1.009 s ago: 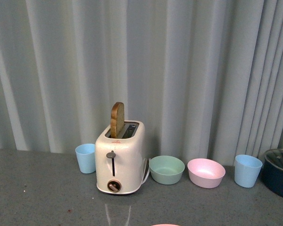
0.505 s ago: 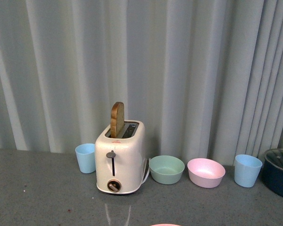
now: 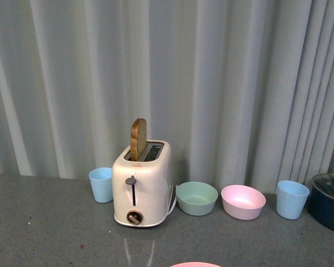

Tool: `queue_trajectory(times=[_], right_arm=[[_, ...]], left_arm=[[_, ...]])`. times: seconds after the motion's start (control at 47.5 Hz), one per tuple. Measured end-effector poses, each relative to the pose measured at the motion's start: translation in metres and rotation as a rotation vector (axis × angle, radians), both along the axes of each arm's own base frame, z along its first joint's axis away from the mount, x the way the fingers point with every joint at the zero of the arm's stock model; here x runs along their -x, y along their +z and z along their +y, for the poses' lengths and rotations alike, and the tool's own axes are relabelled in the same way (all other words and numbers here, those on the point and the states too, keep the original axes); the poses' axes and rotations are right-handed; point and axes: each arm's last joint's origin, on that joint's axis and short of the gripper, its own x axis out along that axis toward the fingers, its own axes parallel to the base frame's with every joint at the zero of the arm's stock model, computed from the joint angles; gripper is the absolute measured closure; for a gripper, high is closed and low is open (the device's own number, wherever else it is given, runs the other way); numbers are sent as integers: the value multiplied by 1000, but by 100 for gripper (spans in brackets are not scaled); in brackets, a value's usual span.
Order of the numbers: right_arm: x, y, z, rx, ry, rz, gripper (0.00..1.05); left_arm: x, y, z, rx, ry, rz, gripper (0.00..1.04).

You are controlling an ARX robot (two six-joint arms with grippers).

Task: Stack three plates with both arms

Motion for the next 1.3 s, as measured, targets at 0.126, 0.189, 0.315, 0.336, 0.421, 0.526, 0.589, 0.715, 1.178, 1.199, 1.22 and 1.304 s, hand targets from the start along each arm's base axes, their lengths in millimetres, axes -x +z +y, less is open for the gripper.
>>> queue_trajectory(times=[0.126, 0.189, 0.315, 0.336, 0.421, 0.526, 0.589, 0.715, 1.178, 1.199, 1.22, 1.304], right_arm=[[1, -3, 1, -3, -3, 3, 19], [2, -4, 1, -1, -3, 1, 31], [3, -4, 1, -6, -4, 0, 56], [3, -4, 1, -8, -3, -1, 61], [3, -4, 1, -12, 1, -4, 79], [2, -3, 1, -31, -8, -15, 96], [3, -2, 0, -54, -22, -26, 101], [2, -2, 0, -63, -36, -32, 101], [1, 59, 2, 39, -31, -176, 101], [1, 64, 3, 49, -28, -192, 101], [1, 67, 4, 52, -28, -200, 101], [-1, 87, 10, 70, -15, -255, 101]], left_arm=[[0, 0, 0, 0, 0, 0, 7], [0, 0, 0, 0, 0, 0, 7], [0, 0, 0, 0, 0, 0, 7], [0, 0, 0, 0, 0, 0, 7], [0, 0, 0, 0, 0, 0, 7], [0, 0, 0, 0, 0, 0, 7], [0, 0, 0, 0, 0, 0, 7], [0, 0, 0, 0, 0, 0, 7], [0, 0, 0, 0, 0, 0, 7], [0, 0, 0, 0, 0, 0, 7], [0, 0, 0, 0, 0, 0, 7], [0, 0, 0, 0, 0, 0, 7]])
